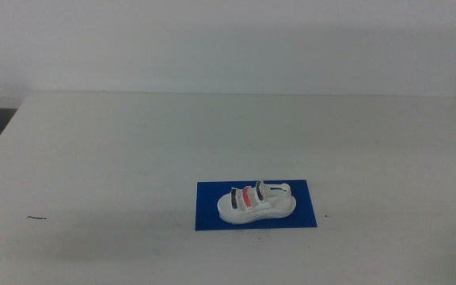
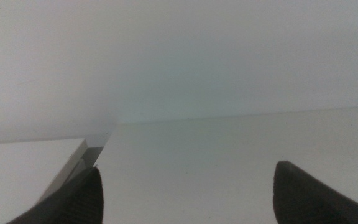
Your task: Use one arm to grab the shoe from the table and place it on the mat.
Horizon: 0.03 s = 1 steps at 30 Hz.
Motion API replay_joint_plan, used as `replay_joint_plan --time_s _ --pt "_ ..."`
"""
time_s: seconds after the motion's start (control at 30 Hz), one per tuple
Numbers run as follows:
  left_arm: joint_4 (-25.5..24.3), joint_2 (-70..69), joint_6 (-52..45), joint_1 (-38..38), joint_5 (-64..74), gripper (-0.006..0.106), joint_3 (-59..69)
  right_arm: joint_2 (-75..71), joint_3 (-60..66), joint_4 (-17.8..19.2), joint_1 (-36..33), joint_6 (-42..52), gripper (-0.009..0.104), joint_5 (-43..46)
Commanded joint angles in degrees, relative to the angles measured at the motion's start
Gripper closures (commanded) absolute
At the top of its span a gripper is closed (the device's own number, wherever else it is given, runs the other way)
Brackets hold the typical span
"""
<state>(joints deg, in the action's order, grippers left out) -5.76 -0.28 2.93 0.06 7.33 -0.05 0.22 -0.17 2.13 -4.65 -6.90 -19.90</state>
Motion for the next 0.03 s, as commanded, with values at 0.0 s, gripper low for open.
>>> replay_joint_plan --time_s 0.0 --pt "0.23 0.28 0.17 0.02 -0.7 0.007 0.05 -0.22 0.17 0.84 0.27 0.19 0.02 0.68"
